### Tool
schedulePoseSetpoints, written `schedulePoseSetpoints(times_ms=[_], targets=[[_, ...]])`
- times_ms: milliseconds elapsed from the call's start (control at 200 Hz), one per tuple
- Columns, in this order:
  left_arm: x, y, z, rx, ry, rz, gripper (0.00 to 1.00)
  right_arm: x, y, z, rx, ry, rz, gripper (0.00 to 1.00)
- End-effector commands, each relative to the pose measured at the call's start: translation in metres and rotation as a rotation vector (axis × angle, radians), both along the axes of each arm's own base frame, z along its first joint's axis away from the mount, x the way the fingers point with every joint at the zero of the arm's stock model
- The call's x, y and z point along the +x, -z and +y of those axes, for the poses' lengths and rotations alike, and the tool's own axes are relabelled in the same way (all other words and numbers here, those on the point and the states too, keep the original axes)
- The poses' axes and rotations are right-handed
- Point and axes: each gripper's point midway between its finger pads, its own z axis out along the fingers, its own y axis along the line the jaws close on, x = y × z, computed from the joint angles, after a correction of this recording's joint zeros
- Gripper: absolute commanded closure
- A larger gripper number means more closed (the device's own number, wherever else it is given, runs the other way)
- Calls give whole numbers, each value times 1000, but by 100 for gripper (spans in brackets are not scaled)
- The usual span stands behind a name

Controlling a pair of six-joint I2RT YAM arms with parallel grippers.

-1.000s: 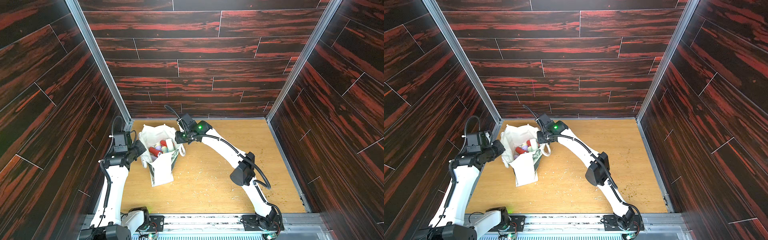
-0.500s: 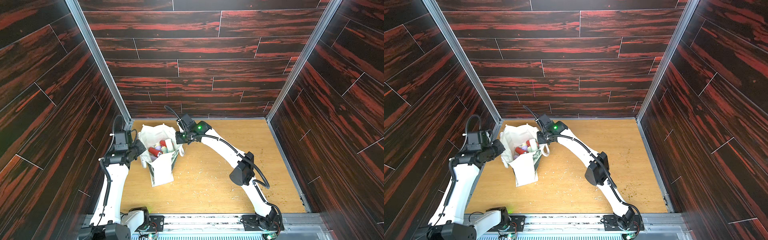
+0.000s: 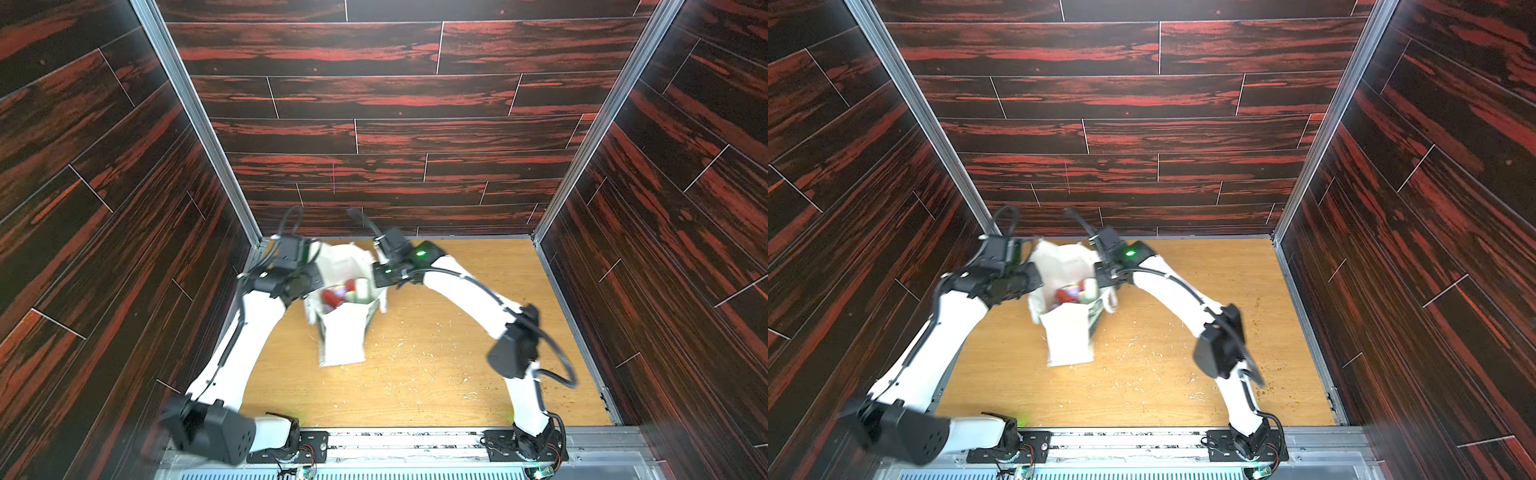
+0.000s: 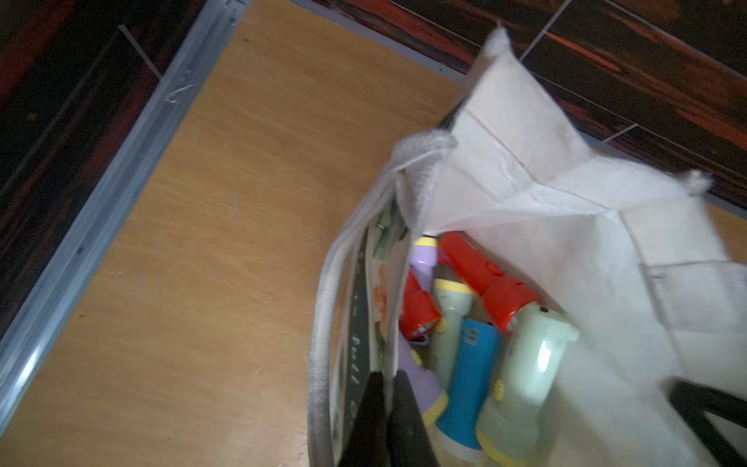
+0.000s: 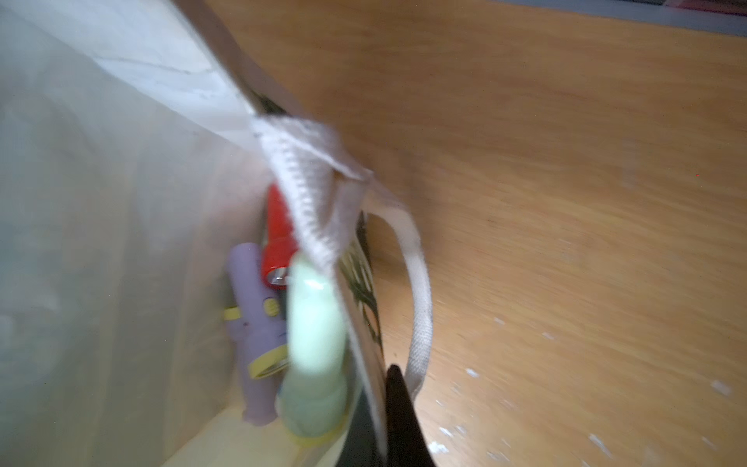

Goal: Put the flashlights into the tote bags
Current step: Move the canvas bag to the center of the board, then reset both arms

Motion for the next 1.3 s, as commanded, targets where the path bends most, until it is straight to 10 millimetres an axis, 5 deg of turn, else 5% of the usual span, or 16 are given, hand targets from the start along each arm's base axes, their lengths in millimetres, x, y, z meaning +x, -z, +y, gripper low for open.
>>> schedulePoseSetpoints(times_ms=[0,195,391,686,802,892,987,1172,1298], targets=[[17,-17,-18,15,1,-43,100,17,-73,-52,109,111,-160,100],[53,-21,-69,13,87,-53,100,26,-70,-122,131,223,-159,100],[88,-10,-113,-6,145,-36,100,35,-68,-169,129,294,-171,100],[100,-2,-110,13,87,-38,100,39,-46,-165,168,275,-113,100],[98,-10,-111,-9,98,-65,71,38,-55,-165,186,281,-134,75],[94,-20,-107,-11,101,-85,38,36,-70,-164,211,272,-159,36],[87,-36,-97,-3,90,-114,24,34,-87,-170,219,288,-193,14],[53,-87,-60,27,33,-274,12,17,-125,-197,222,365,-330,12],[23,-100,-21,63,-35,-367,5,0,-135,-219,236,415,-437,12]])
